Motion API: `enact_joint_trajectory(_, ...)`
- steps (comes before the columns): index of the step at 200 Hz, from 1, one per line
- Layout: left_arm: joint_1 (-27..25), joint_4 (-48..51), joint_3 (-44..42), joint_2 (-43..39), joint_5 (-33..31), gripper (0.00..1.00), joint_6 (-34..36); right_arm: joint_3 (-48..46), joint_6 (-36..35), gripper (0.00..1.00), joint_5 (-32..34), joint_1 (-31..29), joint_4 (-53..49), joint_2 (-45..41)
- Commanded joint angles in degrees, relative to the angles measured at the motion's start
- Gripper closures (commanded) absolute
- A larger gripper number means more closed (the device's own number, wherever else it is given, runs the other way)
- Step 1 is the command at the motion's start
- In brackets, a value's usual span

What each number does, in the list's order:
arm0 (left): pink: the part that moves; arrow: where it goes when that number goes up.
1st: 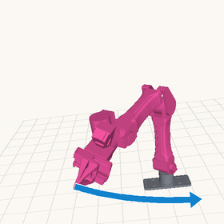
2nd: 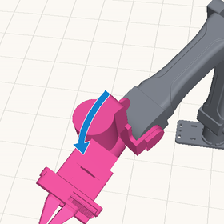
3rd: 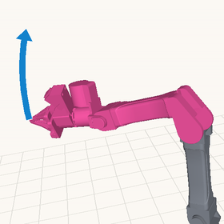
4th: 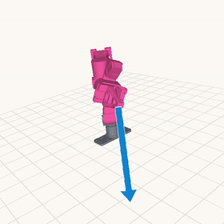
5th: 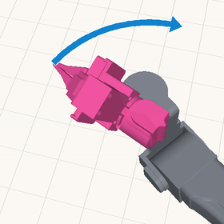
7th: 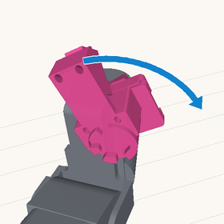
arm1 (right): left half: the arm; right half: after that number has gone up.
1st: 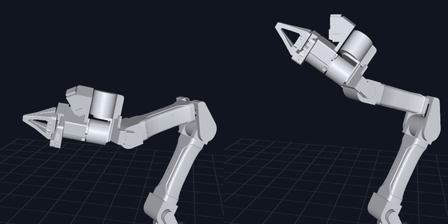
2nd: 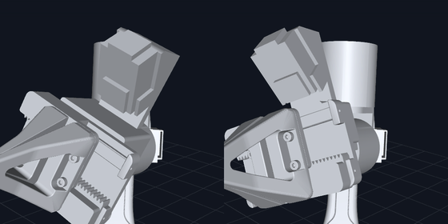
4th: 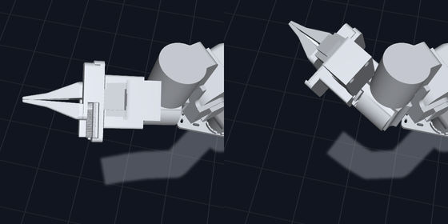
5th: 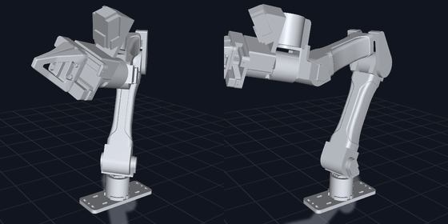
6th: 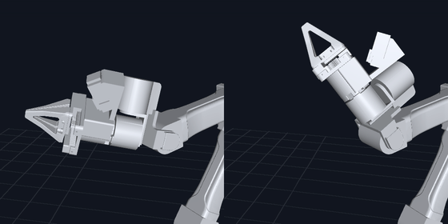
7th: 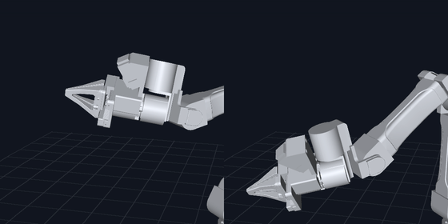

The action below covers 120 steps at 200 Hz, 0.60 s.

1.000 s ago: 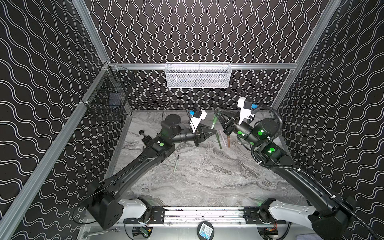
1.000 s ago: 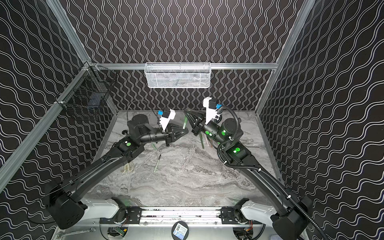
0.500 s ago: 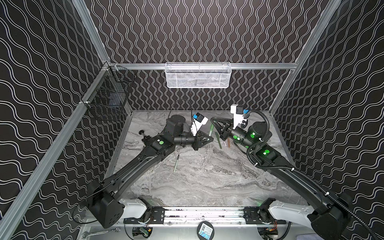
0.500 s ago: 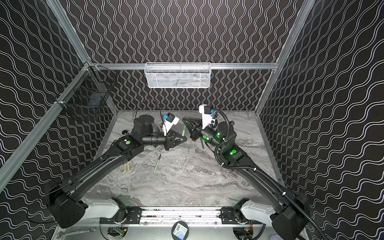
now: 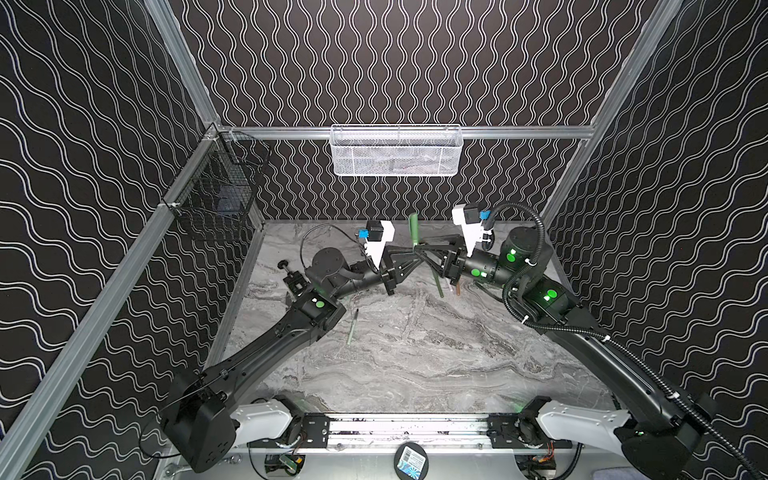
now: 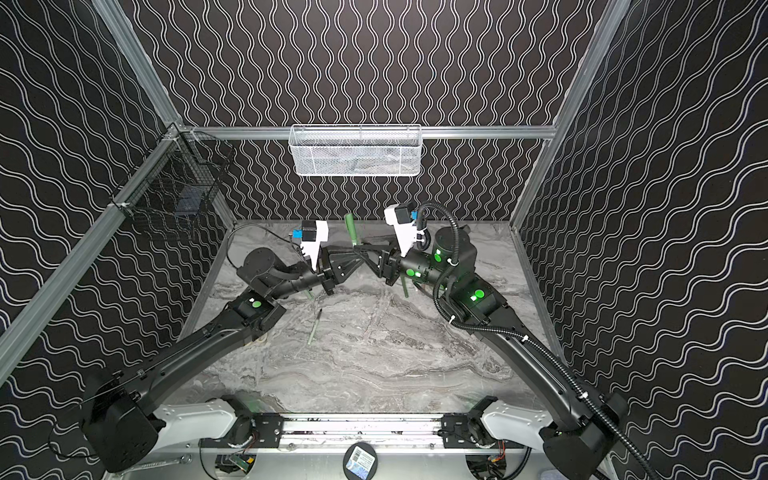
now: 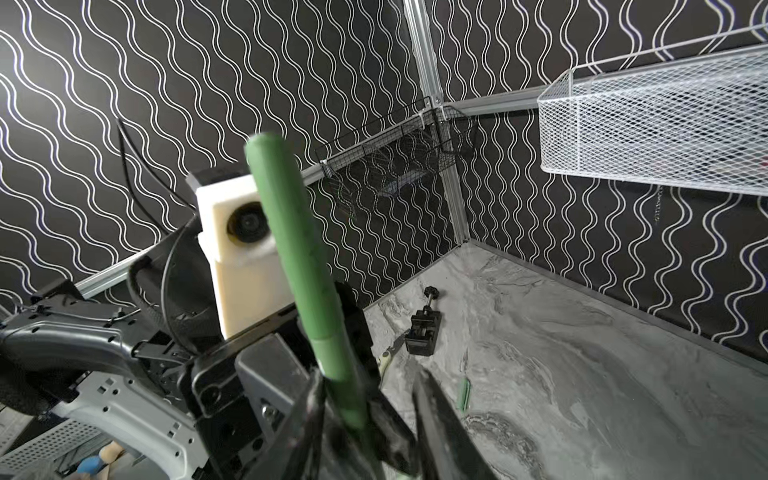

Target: Insert the pens into the pen caps

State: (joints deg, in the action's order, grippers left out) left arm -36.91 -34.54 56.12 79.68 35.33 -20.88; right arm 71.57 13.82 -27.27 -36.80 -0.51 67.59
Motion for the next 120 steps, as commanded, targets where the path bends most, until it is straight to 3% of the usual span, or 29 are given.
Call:
enact_joint_trajectory(1, 0.0, -2.8, -0.7, -0.6, 3.1, 1.0, 1.0, 1.6, -2.6, 0.63, 1.0, 0.0, -4.5, -0.8)
enact_joint_trajectory(102, 0.1, -6.5, -3.2, -0.3, 5.9, 1.0, -1.6, 4.6, -6.2, 0.69, -4.3, -1.5, -6.3, 1.5)
enact_joint_trajectory(120, 0.3, -6.4, -3.2, -0.3, 5.9, 1.0, -1.6, 3.8, -6.4, 0.71, -1.9, -1.6, -7.2, 1.0)
